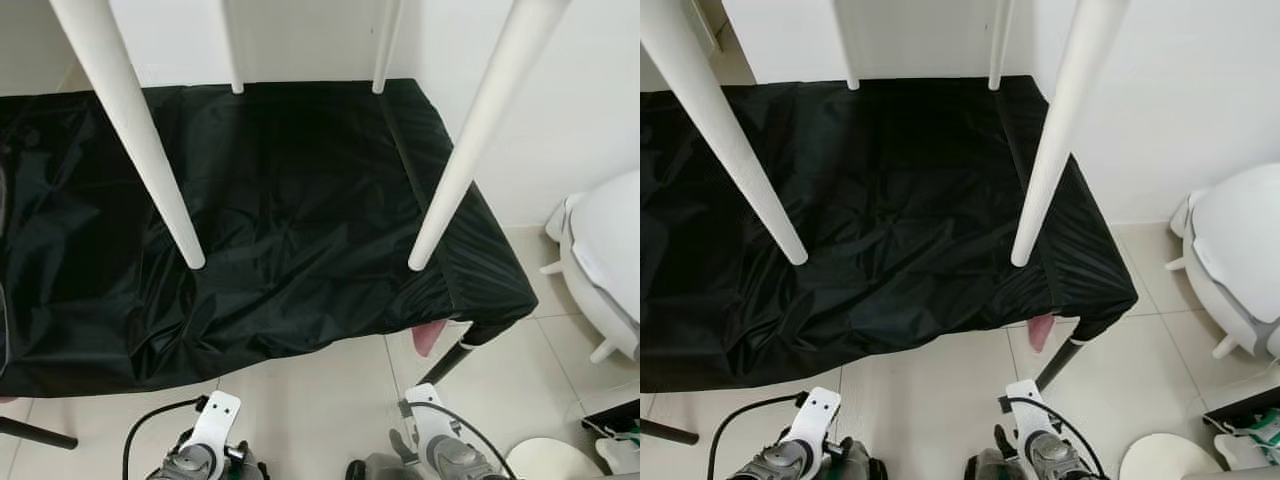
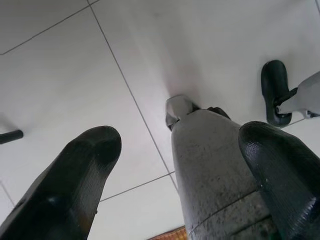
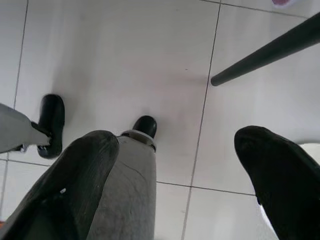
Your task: Building children table
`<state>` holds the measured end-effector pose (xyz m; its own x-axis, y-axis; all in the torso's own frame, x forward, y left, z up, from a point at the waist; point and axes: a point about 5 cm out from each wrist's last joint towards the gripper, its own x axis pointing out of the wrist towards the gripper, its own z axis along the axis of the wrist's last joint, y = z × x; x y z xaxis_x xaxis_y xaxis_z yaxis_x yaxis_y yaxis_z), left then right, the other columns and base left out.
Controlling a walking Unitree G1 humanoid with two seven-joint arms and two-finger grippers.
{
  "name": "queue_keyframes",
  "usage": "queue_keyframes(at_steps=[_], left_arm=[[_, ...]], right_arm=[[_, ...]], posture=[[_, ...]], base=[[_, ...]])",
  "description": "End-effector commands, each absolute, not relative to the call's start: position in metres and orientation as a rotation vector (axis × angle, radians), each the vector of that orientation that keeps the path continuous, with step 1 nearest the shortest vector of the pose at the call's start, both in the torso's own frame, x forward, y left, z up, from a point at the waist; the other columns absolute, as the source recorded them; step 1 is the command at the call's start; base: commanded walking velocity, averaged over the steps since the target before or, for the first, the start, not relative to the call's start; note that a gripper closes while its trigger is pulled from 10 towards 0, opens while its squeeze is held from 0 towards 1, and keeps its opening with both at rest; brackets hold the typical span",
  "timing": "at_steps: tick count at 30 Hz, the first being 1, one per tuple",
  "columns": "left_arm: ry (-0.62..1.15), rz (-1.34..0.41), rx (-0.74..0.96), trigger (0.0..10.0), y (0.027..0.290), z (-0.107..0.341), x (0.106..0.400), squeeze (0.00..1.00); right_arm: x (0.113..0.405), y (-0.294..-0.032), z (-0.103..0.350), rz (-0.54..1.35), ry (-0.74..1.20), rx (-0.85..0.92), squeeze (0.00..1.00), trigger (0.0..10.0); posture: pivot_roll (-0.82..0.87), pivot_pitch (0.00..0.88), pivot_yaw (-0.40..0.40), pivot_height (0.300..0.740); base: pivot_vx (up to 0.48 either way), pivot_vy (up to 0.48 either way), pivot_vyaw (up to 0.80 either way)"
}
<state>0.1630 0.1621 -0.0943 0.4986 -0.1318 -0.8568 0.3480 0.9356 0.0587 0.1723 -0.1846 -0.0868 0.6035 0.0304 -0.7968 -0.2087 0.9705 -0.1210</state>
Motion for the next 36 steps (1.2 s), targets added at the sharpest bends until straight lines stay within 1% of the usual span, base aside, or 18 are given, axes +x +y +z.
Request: queue_keyframes(at_steps=[1, 5, 7, 11, 15, 20, 21, 36], left_arm=[[1.047, -0.183, 0.333, 10.0, 0.173, -0.099, 0.153, 0.0], [1.041, -0.185, 0.337, 10.0, 0.174, -0.097, 0.156, 0.0], [1.031, -0.168, 0.336, 10.0, 0.177, -0.095, 0.161, 0.0], [1.03, -0.164, 0.333, 10.0, 0.177, -0.095, 0.161, 0.0], [1.022, -0.154, 0.339, 10.0, 0.177, -0.094, 0.165, 0.0], [1.026, -0.144, 0.317, 10.0, 0.176, -0.094, 0.165, 0.0], [1.028, -0.138, 0.304, 10.0, 0.175, -0.094, 0.164, 0.0], [1.036, -0.127, 0.279, 10.0, 0.172, -0.097, 0.159, 0.0]], right_arm=[[0.168, -0.184, -0.089, 0.121, 0.935, -0.192, 0.0, 10.0], [0.166, -0.184, -0.09, 0.106, 0.943, -0.182, 0.0, 10.0], [0.162, -0.185, -0.092, 0.096, 0.956, -0.174, 0.0, 10.0], [0.161, -0.186, -0.092, 0.094, 0.959, -0.172, 0.0, 10.0], [0.159, -0.189, -0.093, 0.098, 0.967, -0.184, 0.0, 10.0], [0.161, -0.189, -0.092, 0.113, 0.963, -0.195, 0.0, 10.0], [0.163, -0.187, -0.091, 0.128, 0.955, -0.204, 0.0, 10.0], [0.168, -0.182, -0.09, 0.167, 0.949, -0.225, 0.0, 10.0]], posture=[[-0.08, 0.0, 0.074, 0.74], [-0.1, 0.0, 0.088, 0.74], [-0.09, 0.0, 0.08, 0.74], [-0.09, 0.0, 0.08, 0.74], [-0.08, 0.0, 0.06, 0.74], [-0.08, 0.0, 0.051, 0.74], [-0.06, 0.0, 0.036, 0.74], [-0.04, 0.0, 0.023, 0.74]], base=[[0.0, 0.0, 0.0], [0.0, 0.0, 0.0], [0.0, 0.0, 0.0], [0.0, 0.0, 0.0], [0.0, 0.0, 0.0], [0.0, 0.0, 0.0], [0.0, 0.0, 0.0], [0.0, 0.0, 0.0]])
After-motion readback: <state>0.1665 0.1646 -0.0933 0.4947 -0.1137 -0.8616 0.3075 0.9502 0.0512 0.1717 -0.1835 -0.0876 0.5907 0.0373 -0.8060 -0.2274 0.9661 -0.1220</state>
